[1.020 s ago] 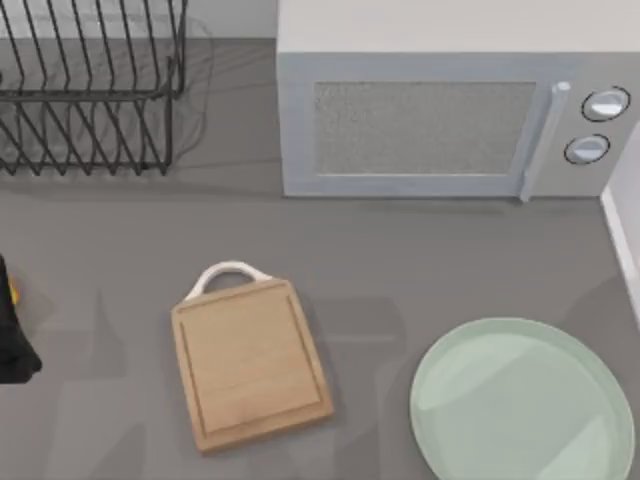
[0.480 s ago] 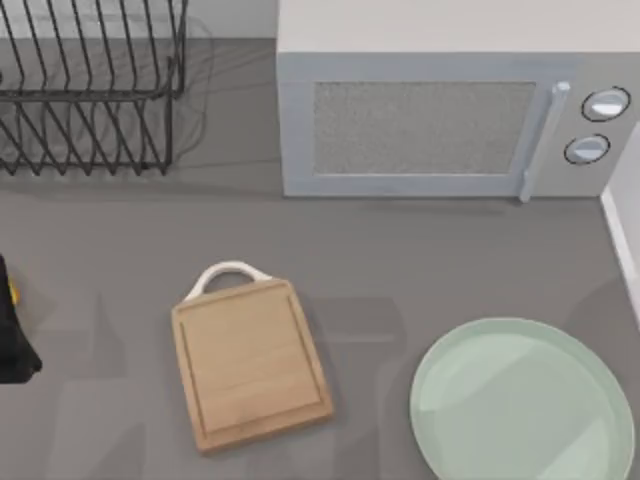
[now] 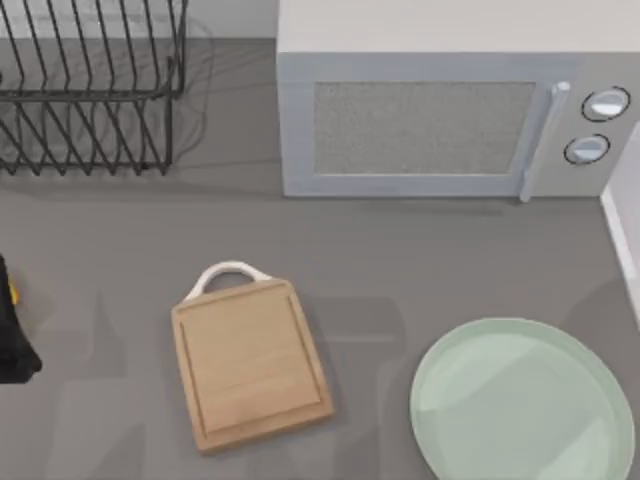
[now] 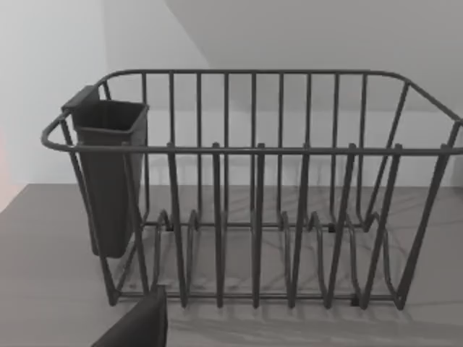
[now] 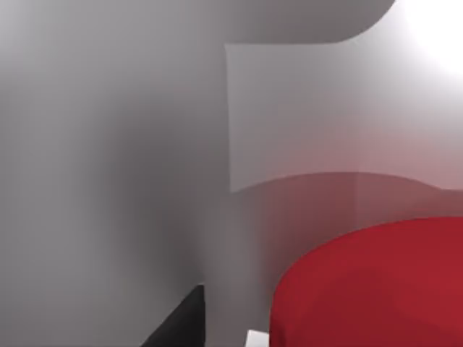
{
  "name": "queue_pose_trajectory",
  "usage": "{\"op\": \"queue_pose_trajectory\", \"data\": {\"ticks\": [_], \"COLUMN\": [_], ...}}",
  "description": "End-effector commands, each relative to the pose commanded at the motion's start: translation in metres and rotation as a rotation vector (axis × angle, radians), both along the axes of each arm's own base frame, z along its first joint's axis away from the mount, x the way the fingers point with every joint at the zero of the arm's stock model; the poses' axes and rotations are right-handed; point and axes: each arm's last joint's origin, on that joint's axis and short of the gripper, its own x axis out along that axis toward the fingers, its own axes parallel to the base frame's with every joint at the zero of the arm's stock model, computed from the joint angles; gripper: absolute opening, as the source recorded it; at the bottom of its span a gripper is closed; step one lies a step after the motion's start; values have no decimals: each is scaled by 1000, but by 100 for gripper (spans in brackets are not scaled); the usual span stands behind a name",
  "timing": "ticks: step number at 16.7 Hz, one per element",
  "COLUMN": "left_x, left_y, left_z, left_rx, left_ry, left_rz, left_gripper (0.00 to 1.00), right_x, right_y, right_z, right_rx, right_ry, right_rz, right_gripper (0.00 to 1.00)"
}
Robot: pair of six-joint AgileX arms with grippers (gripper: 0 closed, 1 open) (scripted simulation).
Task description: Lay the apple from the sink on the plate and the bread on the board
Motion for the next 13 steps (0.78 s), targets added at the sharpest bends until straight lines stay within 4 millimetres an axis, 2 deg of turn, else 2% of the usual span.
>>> {"op": "queue_pose_trajectory", "data": {"ticks": [2, 3, 10, 11, 13], "left_x": [0, 0, 0, 0, 0], "left_y": [0, 0, 0, 0, 0], "left_z": [0, 0, 0, 0, 0], "left_rx": [0, 0, 0, 0, 0], "left_ry": [0, 0, 0, 0, 0], "left_rz": [0, 0, 0, 0, 0], "left_gripper": [100, 100, 100, 100, 100], "right_x": [0, 0, 0, 7, 8], "right_y": [0, 0, 0, -1, -1], "right_z": [0, 0, 0, 25, 31], "right_rx": [0, 0, 0, -1, -1], "right_ry": [0, 0, 0, -50, -52], "right_rz": [0, 0, 0, -6, -6], "right_gripper": [2, 0, 0, 0, 0]}}
